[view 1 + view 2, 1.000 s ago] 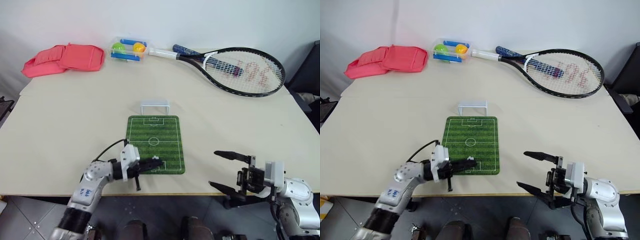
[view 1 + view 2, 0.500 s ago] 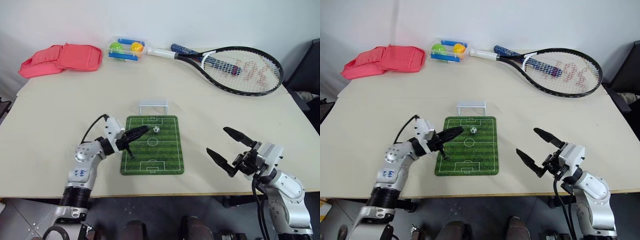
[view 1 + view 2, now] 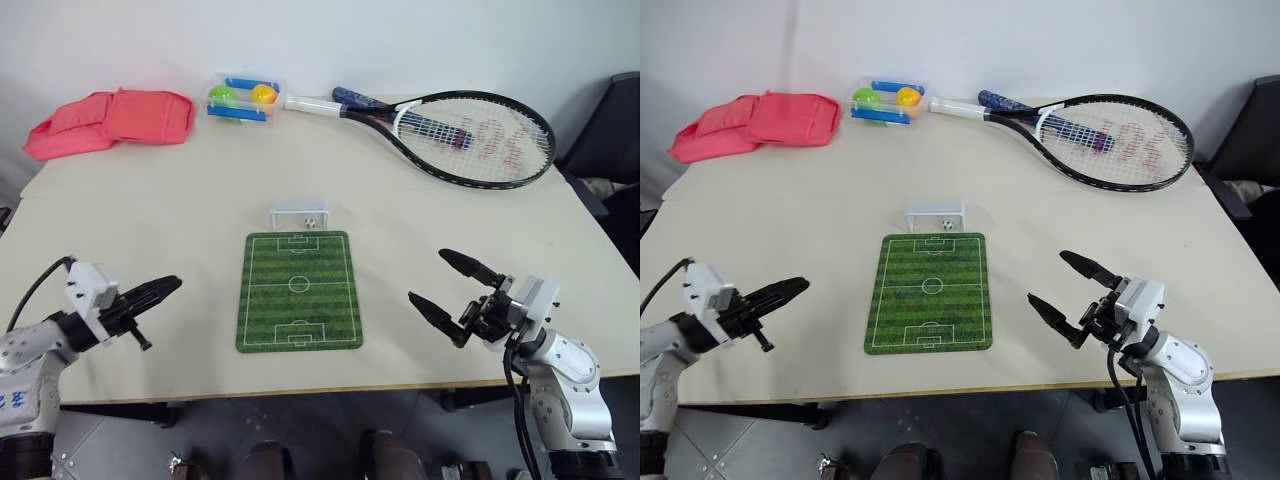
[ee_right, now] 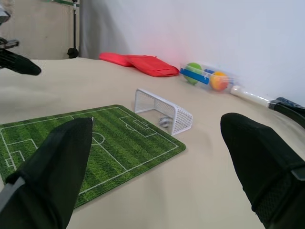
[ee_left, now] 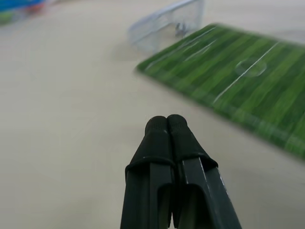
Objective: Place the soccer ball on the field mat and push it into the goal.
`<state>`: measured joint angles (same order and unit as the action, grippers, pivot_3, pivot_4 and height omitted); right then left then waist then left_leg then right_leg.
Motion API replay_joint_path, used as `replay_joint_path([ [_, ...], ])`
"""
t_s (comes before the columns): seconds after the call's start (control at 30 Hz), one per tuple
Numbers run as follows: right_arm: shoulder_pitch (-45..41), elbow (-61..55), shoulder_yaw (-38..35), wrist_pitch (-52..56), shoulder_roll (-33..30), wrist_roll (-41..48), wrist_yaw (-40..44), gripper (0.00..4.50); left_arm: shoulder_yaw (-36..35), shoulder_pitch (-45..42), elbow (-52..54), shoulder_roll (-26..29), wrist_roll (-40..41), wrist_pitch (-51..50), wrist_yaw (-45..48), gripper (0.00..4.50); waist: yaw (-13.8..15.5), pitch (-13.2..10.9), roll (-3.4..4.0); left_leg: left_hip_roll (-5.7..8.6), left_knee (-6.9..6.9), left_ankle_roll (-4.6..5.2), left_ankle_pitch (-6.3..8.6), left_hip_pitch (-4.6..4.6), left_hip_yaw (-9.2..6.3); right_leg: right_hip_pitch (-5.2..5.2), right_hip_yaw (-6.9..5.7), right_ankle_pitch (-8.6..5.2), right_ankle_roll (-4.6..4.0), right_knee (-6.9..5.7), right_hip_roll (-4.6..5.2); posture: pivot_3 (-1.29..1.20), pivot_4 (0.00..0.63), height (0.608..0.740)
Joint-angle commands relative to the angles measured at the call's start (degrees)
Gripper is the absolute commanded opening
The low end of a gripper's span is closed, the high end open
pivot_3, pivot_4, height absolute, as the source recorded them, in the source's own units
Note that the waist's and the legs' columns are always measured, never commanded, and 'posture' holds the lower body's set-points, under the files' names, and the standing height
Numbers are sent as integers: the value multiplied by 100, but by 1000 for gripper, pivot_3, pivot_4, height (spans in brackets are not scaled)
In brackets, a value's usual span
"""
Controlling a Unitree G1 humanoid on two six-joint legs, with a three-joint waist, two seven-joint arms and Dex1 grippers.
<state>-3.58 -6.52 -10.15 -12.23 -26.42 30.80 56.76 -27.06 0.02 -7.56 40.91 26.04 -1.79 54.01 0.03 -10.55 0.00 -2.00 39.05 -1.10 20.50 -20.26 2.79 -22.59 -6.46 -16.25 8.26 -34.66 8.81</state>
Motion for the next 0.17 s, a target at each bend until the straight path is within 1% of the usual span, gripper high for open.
replay_joint_path([
  [0.03, -69, 50, -171, -160, -99, 100, 161, 4500, -492, 353, 379, -147, 180, 55, -360, 24, 10, 0, 0, 0, 0, 0, 1, 0, 0, 0, 0, 0, 0, 0, 0, 0, 150, 740],
  [0.17, -169, 258, -222, -232, -137, 86, 277, 4500, -726, 628, 710, -298, 115, 89, -764, 24, 13, 0, -2, -1, 1, -1, 2, 0, 0, 1, 0, 0, 0, -1, 0, 0, 150, 740],
])
